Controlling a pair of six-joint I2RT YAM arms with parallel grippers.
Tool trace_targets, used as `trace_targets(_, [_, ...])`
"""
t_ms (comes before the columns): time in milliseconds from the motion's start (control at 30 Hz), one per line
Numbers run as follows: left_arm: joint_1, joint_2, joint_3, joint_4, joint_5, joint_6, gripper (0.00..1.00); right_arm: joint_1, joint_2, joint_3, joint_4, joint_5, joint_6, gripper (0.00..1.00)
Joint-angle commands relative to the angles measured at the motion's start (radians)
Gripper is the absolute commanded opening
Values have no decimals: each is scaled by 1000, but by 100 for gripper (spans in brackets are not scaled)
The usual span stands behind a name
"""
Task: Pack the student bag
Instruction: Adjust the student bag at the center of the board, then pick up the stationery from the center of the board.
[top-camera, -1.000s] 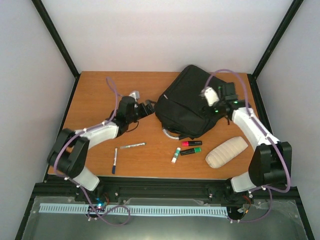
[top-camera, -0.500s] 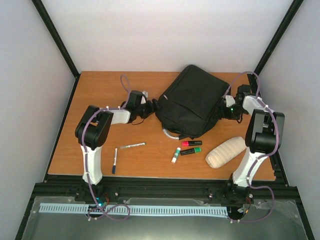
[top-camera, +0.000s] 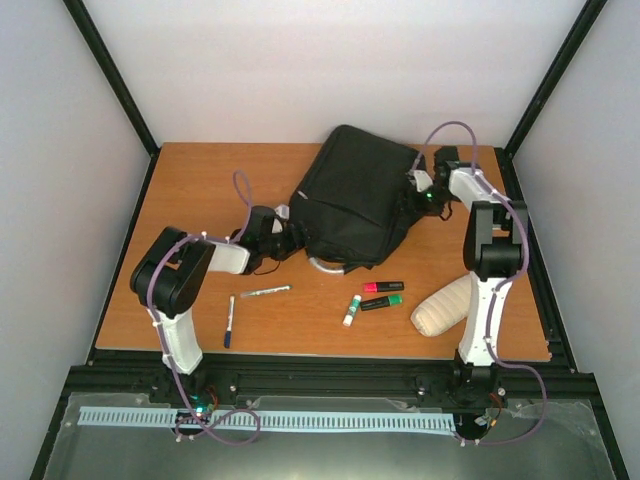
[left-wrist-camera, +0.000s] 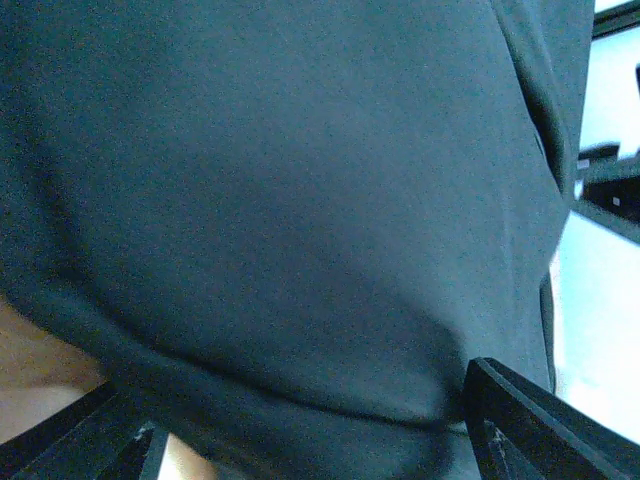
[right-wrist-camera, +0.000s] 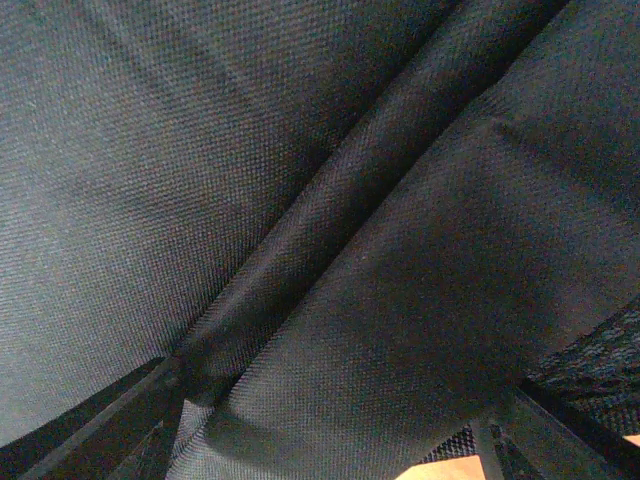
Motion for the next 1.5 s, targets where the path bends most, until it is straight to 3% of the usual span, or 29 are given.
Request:
trace_targets(0, [-25, -93, -85, 45, -21, 19, 81, 111, 92, 108, -21, -15, 18, 79])
trace_targets(167, [-44, -176, -166, 41, -34, 6, 80, 143, 157, 189, -35, 32, 33, 78])
trace_targets(267, [-44, -301, -209, -38, -61, 10, 80, 142, 134, 175, -25, 55, 25, 78])
trace_targets(400, [-44, -440, -220, -247, -117, 59, 84, 118, 4, 97, 17, 41, 7, 78])
trace_targets(500, [-44, -525, -233, -316, -134, 71, 87, 95, -145, 18, 32, 16, -63, 77])
trace_targets(567, [-44, -571, -239, -344, -139, 80, 88, 81, -254, -37, 8, -29, -160, 77])
trace_targets(667, [-44, -630, -253, -382, -161, 104, 92, 59, -423, -122, -130, -213, -464, 76])
trace_targets(733, [-41, -653, -255, -420, -201, 121, 94, 58, -534, -205, -174, -195, -582, 76])
trace_targets(767, [-36, -671, -258, -439, -232, 145, 95, 57, -650, -304, -217, -128, -677, 78])
trace_targets(1100, [-24, -623, -226, -445, -229, 171, 95, 56, -992, -619, -402, 145, -1072, 70])
trace_targets(1367, [-19, -587, -208, -435, -212, 166, 95, 56, -1121, -774, -473, 353, -1196, 65])
trace_targets(1467, [-18, -585, -204, -437, -207, 169, 95, 56, -1173, -862, -447, 427, -1263, 69])
